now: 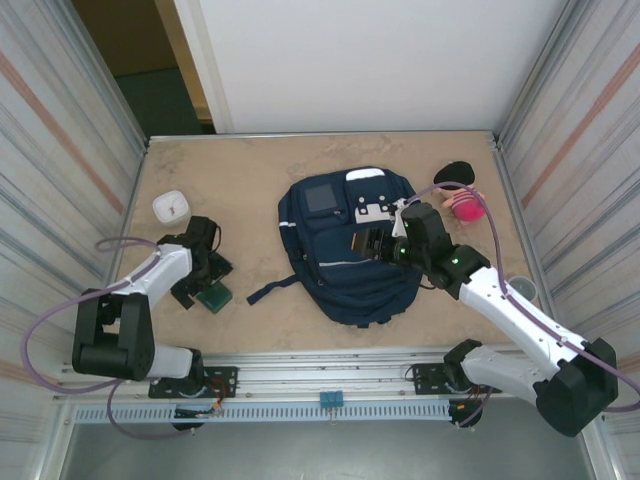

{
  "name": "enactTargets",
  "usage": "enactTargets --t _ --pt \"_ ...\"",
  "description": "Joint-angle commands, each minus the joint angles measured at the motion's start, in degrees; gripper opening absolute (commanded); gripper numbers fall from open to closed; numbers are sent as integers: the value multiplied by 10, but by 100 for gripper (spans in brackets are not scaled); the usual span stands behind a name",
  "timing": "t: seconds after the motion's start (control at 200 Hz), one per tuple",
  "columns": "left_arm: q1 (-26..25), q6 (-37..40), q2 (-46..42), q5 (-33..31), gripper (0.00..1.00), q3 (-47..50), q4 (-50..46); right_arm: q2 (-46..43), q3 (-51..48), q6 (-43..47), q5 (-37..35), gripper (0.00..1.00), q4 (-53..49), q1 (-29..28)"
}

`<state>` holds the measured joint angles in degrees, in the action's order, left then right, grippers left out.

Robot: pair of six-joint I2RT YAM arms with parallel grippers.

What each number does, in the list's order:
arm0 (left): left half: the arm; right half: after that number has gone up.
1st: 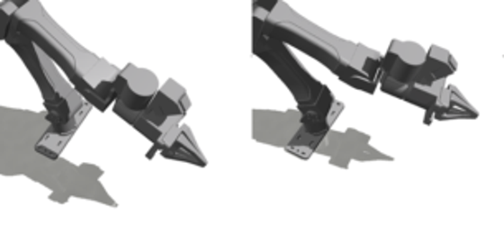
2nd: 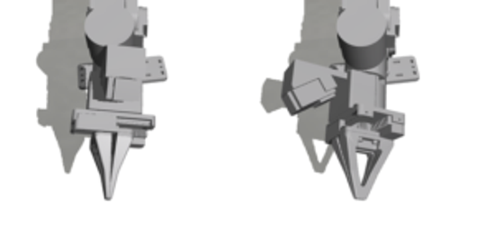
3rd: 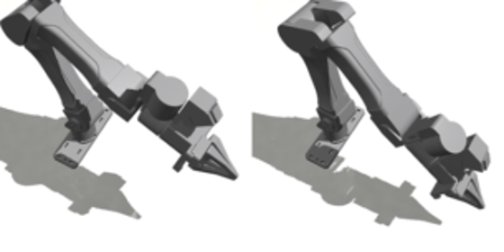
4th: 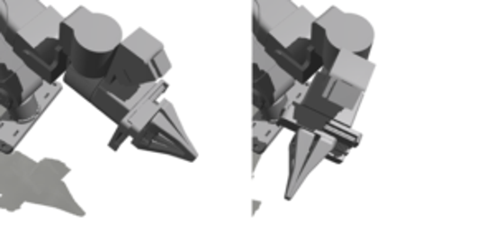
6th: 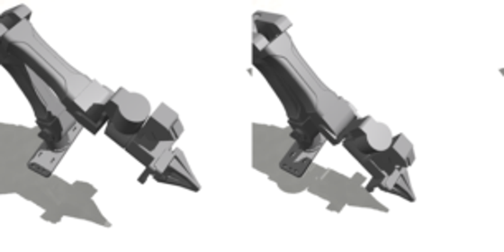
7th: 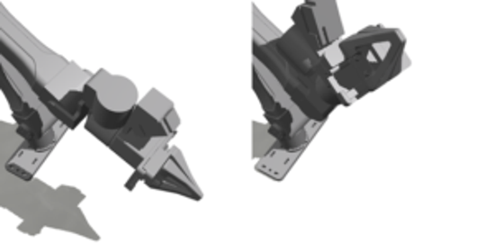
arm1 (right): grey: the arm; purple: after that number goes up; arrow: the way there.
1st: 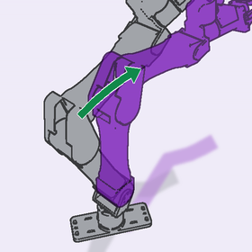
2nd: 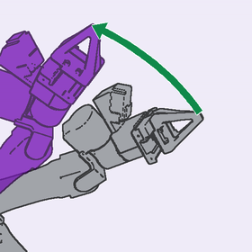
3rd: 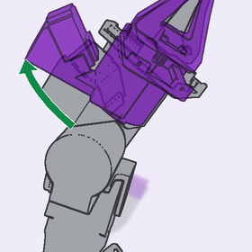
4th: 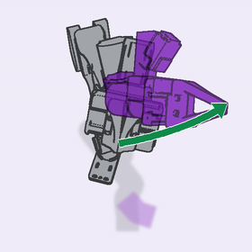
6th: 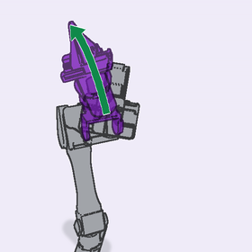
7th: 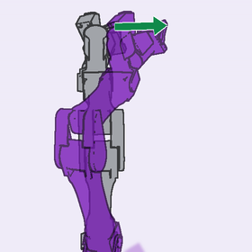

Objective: Pack the student bag

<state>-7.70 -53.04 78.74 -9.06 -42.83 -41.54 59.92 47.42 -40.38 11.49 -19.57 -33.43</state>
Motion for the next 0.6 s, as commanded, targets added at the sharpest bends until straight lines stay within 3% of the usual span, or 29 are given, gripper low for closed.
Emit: enactTargets --t 0.0,0.286,0.596 --pt "2 -15 6 6 93 14 8 4 21 14 5 69 6 -4" --pt "3 -30 8 18 93 40 12 12 26 17 6 69 6 -4" --pt "-28 -51 -48 28 70 58 -4 10 24 17 9 69 5 -4"
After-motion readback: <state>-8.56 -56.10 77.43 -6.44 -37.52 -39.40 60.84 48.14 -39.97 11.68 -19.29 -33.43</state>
